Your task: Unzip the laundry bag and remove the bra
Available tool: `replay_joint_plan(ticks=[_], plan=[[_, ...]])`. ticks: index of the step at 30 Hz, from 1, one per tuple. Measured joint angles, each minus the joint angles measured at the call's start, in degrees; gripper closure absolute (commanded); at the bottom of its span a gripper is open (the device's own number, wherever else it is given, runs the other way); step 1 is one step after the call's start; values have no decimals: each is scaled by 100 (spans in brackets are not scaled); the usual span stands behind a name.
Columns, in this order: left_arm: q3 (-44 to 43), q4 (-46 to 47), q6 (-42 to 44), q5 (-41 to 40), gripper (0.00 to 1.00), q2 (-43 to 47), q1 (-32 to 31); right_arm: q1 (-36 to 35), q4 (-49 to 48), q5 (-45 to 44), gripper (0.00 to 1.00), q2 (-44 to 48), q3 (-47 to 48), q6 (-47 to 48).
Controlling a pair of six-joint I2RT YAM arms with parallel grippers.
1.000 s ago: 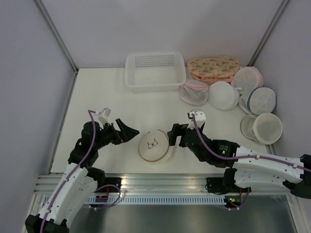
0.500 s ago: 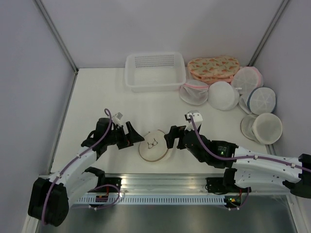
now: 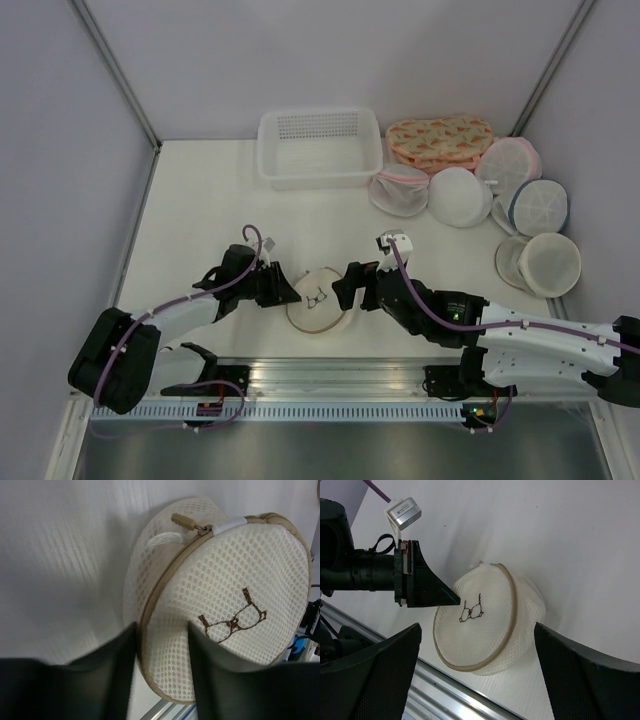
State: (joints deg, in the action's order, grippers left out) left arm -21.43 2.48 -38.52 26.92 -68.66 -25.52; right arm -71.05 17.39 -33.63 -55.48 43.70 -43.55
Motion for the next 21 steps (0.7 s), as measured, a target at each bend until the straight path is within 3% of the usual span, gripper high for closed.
replay_joint_plan(ticks=[1,2,6,10,16,21], plan=[[37,105,44,11,93,-66,0,-2,-7,7,2,0,-2,-4],[87,240,20,31,98,-140,0,-4,-13,20,2,2,-7,-15],[278,734,-92,122,98,-186,-48,-37,-20,42,2,7,-26,-28],[656,1145,-570,-105,98,376,-450,-48,-15,55,2,15,-33,-63],[1292,1270,-1707,-1493,98,2177,-1075,-52,-111,48,2,-26,-111,-330],[1456,1082,-2393,-2675,98,3110,-1250,-70,-601,44,2,-236,-717,-1038]])
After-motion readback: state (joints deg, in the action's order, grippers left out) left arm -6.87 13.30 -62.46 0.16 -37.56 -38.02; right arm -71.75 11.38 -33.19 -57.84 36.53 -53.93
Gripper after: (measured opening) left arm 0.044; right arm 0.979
